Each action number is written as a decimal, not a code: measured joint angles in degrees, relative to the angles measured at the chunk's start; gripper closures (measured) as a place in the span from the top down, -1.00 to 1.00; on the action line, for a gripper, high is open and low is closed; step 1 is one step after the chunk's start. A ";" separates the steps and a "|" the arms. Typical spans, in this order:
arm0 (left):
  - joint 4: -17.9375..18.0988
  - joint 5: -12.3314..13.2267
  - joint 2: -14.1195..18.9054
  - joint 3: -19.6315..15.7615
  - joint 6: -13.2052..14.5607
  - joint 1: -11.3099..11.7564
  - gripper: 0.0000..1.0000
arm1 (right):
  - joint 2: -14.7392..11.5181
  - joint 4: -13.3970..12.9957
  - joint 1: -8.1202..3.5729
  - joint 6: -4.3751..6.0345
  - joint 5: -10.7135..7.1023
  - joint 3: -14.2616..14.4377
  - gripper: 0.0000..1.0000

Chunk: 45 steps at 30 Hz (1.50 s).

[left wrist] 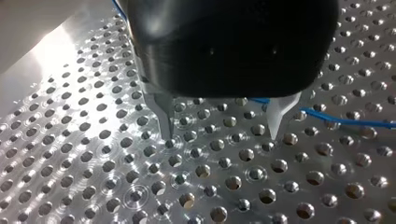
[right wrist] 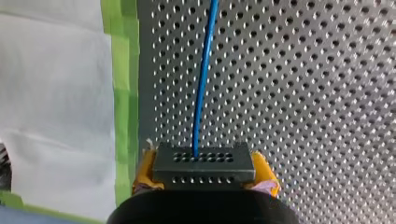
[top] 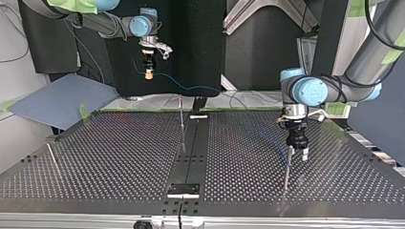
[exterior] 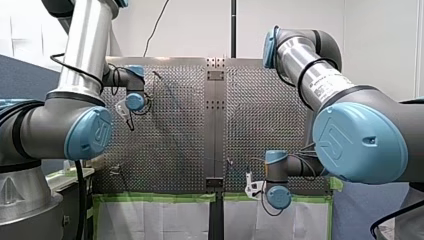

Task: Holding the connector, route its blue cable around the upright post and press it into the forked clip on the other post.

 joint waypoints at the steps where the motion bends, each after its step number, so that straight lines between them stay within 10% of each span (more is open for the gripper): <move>1: -0.33 -0.34 0.00 0.00 0.00 -0.03 0.96 | 0.01 0.00 -0.03 -0.05 -0.47 0.00 -1.00; 25: -12.91 -3.08 7.48 -6.00 -10.28 -0.76 0.96 | 0.02 1.13 -1.73 -0.03 -3.01 -1.14 -1.00; 45: -23.03 -7.37 17.58 -4.05 -4.38 -0.15 0.96 | 0.03 3.21 -3.59 -0.12 -3.12 -2.07 -1.00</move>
